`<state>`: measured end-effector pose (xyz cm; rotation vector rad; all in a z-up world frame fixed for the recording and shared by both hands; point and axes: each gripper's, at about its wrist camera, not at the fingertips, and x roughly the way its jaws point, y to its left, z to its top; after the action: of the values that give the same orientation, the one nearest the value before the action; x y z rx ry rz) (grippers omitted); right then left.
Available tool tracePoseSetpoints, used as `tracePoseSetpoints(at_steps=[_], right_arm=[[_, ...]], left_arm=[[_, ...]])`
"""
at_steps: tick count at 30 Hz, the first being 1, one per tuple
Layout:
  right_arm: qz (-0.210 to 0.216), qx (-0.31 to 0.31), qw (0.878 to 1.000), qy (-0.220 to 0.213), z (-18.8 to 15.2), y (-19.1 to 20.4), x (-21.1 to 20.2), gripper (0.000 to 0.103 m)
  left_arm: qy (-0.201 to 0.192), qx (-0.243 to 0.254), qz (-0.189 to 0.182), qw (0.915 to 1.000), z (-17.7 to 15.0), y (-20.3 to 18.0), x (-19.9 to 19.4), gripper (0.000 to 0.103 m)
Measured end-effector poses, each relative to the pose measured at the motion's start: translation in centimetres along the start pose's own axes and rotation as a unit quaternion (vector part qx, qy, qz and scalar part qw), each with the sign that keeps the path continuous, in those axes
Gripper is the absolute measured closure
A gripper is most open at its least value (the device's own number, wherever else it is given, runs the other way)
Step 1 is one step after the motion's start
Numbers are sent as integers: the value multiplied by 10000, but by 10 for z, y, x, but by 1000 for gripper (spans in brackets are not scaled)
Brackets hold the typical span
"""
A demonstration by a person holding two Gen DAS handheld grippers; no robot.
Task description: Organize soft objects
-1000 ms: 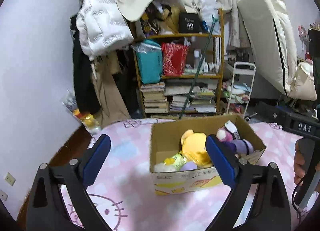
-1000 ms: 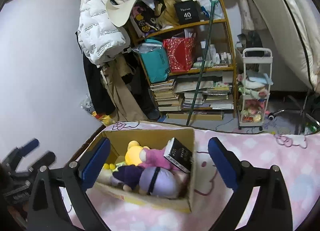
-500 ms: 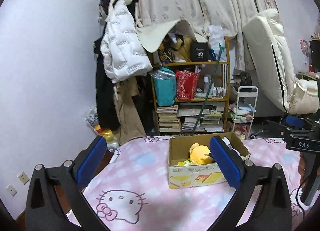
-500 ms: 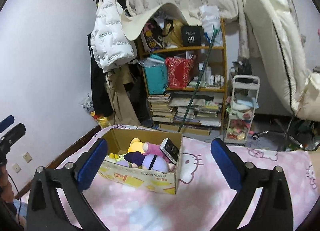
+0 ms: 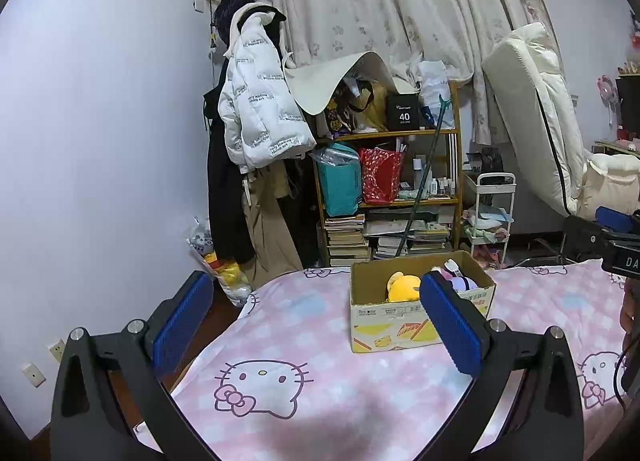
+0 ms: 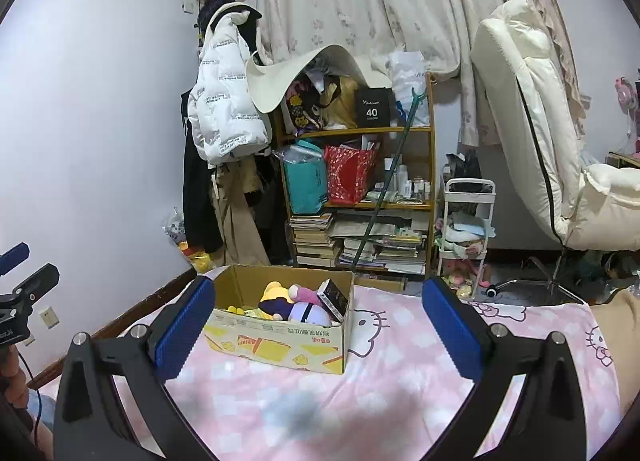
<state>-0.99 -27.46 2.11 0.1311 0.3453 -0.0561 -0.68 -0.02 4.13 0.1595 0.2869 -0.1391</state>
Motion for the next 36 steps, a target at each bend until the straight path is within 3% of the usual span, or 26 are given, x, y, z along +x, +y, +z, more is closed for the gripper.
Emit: tracePoseSetpoints(at_steps=[5, 16, 36], right_arm=[[-8, -30, 10000, -42, -8, 2, -2, 0], [-154, -88, 9996, -209, -29, -8, 1, 0], [-172, -230, 9994, 187, -46, -10, 18, 0]], left_arm=[[-17, -199, -11, 9998, -9, 3, -4, 1], [197, -121, -61, 9997, -29, -5, 12, 1], [545, -71, -33, 9985, -48, -8, 30, 1]])
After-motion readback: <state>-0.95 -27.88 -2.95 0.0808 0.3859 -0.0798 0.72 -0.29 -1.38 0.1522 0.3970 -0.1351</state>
